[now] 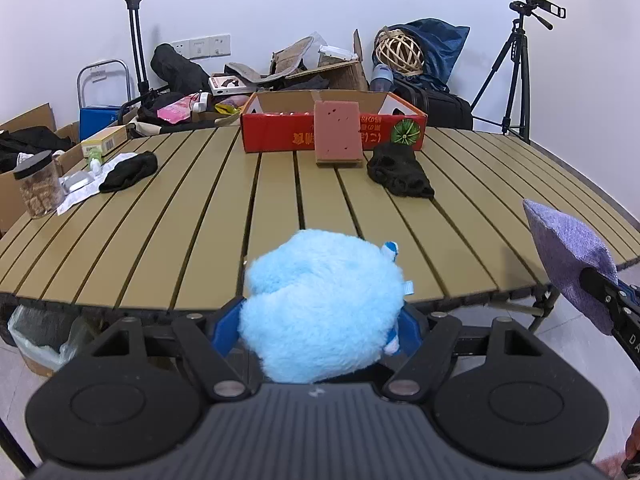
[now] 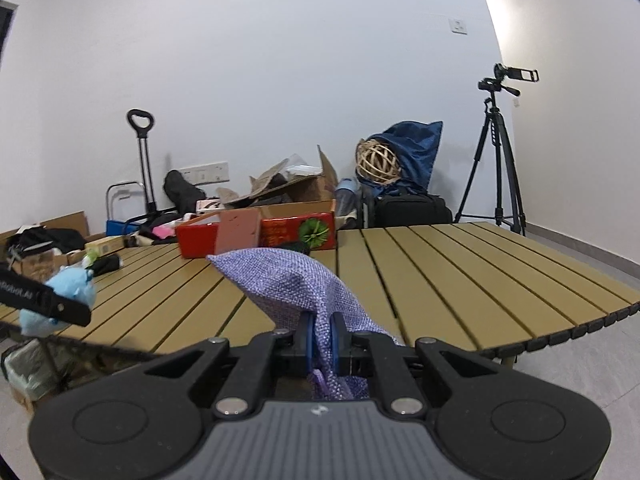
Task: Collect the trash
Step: 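Carry the plush with the left tool while the right tool carries the purple bag to the bin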
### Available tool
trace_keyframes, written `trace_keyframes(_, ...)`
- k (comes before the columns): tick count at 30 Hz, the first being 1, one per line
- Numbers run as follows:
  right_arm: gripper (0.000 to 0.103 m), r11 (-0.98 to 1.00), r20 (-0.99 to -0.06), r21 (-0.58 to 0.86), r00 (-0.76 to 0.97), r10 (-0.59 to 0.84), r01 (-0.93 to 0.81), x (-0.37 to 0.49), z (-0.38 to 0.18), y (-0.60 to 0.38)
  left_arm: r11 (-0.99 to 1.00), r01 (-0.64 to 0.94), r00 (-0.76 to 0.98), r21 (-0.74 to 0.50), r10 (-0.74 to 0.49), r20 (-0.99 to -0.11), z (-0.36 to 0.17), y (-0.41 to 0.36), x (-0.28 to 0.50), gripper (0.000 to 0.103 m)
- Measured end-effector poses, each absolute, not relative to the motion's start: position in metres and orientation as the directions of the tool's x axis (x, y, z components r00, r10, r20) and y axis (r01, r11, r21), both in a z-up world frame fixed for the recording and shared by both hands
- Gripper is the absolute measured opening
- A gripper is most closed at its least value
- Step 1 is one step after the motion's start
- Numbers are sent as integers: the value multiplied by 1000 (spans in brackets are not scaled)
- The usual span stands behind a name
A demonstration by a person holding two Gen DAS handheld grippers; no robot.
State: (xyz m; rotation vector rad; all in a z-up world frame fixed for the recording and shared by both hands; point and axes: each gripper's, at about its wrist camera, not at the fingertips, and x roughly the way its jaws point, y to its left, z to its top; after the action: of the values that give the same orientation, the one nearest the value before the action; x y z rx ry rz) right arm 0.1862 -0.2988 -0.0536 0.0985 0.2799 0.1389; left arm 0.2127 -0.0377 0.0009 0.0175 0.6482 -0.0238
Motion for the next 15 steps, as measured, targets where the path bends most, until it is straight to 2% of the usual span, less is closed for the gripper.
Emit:
trace_keyframes(6, 8, 984, -270, 91, 947, 174, -155, 160, -63, -286, 999, 42, 801, 7, -29, -598, -6, -26, 189, 76)
trace_keyframes(15, 8, 979, -356, 55, 912, 202, -196, 139, -83, -263, 998, 58, 787, 2, -44, -615, -25, -12, 164, 76)
